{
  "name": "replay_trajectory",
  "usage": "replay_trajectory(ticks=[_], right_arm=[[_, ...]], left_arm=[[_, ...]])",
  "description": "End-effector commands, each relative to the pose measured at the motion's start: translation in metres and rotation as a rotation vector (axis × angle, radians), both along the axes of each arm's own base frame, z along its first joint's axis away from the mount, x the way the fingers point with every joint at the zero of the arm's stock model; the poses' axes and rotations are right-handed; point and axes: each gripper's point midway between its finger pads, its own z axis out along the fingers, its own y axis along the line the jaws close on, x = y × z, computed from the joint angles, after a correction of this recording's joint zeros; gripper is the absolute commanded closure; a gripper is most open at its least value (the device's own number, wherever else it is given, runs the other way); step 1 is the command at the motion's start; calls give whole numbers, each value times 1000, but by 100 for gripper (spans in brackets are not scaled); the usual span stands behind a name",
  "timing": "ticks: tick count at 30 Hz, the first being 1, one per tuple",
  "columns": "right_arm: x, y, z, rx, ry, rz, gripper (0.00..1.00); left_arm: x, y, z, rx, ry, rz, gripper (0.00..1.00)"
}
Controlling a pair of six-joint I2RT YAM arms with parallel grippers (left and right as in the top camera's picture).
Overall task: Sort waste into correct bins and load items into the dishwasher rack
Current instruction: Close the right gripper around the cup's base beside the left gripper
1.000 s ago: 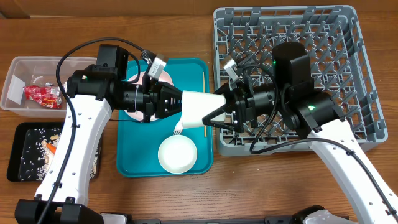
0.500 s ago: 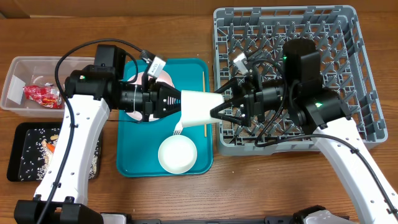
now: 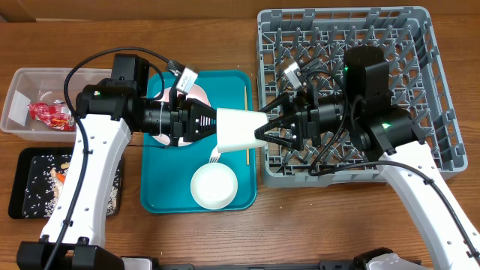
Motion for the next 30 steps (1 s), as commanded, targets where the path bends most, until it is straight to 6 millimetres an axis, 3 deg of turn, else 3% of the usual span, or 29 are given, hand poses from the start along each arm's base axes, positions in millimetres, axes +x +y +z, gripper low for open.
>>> replay_trajectory(ticks=[1,23,30], right_arm=[[-10,-2,10,35,-13,54,27],[-14,6,10,29,-24,66,25],[-14,6,10,28,-27,63,31]], left_arm=[[4,4,-7,46,-3,22,96],[4,3,-7,44,-12,22,96],[4,3,-7,42,-6,21,96]])
